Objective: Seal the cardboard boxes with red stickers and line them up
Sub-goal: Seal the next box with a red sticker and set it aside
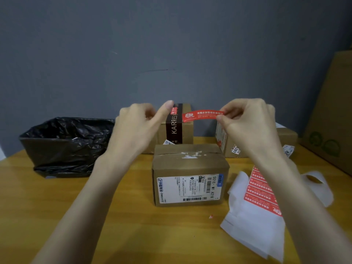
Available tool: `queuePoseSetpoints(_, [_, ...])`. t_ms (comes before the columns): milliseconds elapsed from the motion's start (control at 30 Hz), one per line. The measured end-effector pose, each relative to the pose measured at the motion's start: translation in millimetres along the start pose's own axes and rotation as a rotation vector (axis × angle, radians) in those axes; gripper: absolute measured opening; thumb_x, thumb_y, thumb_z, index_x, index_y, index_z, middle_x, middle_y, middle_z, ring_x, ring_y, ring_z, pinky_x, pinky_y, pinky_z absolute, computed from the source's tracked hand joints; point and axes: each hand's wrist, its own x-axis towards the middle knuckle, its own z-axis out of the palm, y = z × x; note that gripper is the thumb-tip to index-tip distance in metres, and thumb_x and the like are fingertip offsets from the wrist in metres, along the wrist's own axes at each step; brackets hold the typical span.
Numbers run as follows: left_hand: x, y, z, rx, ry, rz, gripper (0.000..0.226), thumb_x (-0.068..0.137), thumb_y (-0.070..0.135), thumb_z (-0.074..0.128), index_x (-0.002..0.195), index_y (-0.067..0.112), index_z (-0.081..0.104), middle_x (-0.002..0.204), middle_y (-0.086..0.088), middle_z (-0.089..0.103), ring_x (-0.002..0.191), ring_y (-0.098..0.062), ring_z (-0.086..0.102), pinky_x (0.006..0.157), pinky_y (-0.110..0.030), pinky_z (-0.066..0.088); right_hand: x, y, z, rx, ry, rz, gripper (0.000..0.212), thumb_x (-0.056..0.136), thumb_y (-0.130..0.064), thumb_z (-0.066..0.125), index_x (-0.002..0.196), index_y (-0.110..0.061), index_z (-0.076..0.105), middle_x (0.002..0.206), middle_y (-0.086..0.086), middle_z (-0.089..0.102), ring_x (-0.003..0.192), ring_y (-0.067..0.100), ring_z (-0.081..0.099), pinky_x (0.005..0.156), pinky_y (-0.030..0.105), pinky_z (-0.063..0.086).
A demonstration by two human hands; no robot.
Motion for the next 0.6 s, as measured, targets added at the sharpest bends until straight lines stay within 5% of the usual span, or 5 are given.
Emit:
queuePoseSetpoints(133, [-3.1, 14.0, 5.6, -0.305, -0.263, -0.083, 0.045, 0.065, 0.066, 0.065, 0.089, 0.028, 0.067, 0.085, 0.012, 0.068, 0.083, -0.001, 0.065, 0.075, -0.019, 0.05, -1.9, -3.5, 2.6, -0.027, -0.078, 0.001, 0.019, 0.081, -0.02, 0.067, 0.066, -0.03, 0.06, 0.059, -0.015, 0.055, 0.088, 0.024, 0.061, 0.074, 0.027, 0.04])
queuePoseSetpoints(267, [-5.2, 15.2, 9.4, -0.245, -0.145, -0.057, 0.01, 0.077, 0.024, 0.075, 0.074, 0.03, 0.068, 0.078, 0.01, 0.069, 0.075, -0.005, 0.066, 0.073, -0.022, 0.054, -1.4, -7.1, -2.2, 0.122, -0.155, 0.037, 0.021, 0.082, -0.021, 0.069, 0.063, -0.028, 0.065, 0.059, -0.01, 0.065, 0.068, 0.011, 0.067, 0.077, 0.03, 0.054])
queuePoseSetpoints(467, [-3.4, 11.4, 3.7, -0.362, -0.144, -0.128, 0.006, 0.077, 0.018, 0.075, 0.081, 0.022, 0.076, 0.07, 0.003, 0.072, 0.067, -0.007, 0.065, 0.073, -0.028, 0.056, 0.1, 1.9, 1.9, 0.315, -0.206, 0.135, 0.016, 0.079, -0.015, 0.072, 0.07, -0.028, 0.068, 0.063, -0.004, 0.069, 0.058, 0.007, 0.065, 0.075, 0.037, 0.057])
queuePoseSetpoints(533, [-3.0, 9.7, 5.5, -0.348, -0.148, -0.144, 0.009, 0.076, 0.02, 0.076, 0.084, 0.022, 0.075, 0.071, 0.003, 0.072, 0.068, -0.007, 0.067, 0.076, -0.031, 0.057, -0.1, 2.7, 5.0, 0.303, -0.221, 0.119, 0.023, 0.077, -0.015, 0.074, 0.095, -0.029, 0.068, 0.065, -0.005, 0.07, 0.063, 0.005, 0.066, 0.082, 0.035, 0.055])
queuePoseSetpoints(600, [-2.2, 7.0, 5.9, -0.356, -0.164, -0.173, 0.018, 0.074, 0.021, 0.077, 0.091, 0.02, 0.072, 0.071, 0.003, 0.072, 0.072, -0.009, 0.069, 0.079, -0.033, 0.056, 1.3, 5.4, 5.3, 0.286, -0.264, 0.151, 0.052, 0.075, -0.015, 0.076, 0.122, -0.024, 0.055, 0.068, -0.002, 0.071, 0.07, 0.008, 0.068, 0.085, 0.034, 0.053])
